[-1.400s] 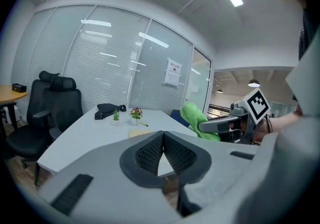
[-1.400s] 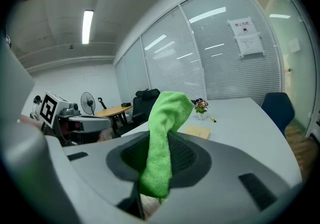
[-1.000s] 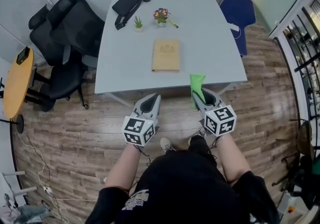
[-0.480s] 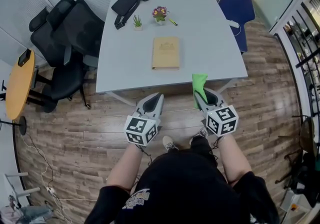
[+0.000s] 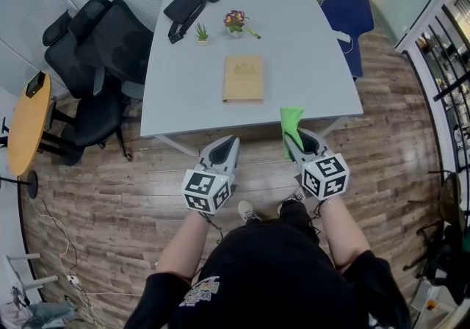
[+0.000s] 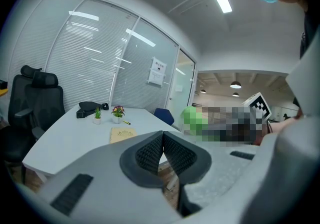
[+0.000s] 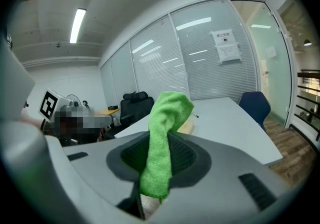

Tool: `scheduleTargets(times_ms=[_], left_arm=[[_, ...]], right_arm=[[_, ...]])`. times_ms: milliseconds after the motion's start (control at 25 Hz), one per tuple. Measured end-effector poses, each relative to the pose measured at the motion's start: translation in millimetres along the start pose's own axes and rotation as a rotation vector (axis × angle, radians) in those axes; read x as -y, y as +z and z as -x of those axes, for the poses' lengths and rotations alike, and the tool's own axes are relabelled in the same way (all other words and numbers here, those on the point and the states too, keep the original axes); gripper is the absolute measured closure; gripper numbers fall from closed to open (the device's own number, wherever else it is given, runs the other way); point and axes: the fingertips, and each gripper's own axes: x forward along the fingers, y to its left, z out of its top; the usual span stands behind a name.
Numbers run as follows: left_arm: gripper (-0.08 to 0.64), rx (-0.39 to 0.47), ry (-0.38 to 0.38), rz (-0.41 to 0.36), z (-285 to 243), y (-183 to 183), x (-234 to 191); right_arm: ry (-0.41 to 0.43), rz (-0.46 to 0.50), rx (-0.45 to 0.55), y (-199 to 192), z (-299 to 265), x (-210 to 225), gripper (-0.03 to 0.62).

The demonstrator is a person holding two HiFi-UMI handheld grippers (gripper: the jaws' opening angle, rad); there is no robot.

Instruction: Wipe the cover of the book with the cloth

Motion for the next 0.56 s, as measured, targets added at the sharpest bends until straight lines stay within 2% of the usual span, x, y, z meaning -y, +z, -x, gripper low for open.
scheduleTargets(times_ms=[560], left_arm=[[0.554,0.000,0.004,0.000,-2.4,0.5,-1.5]], right_arm=[[0.006,-0.001,0.000,0.1,-2.2,0.3,0.494]])
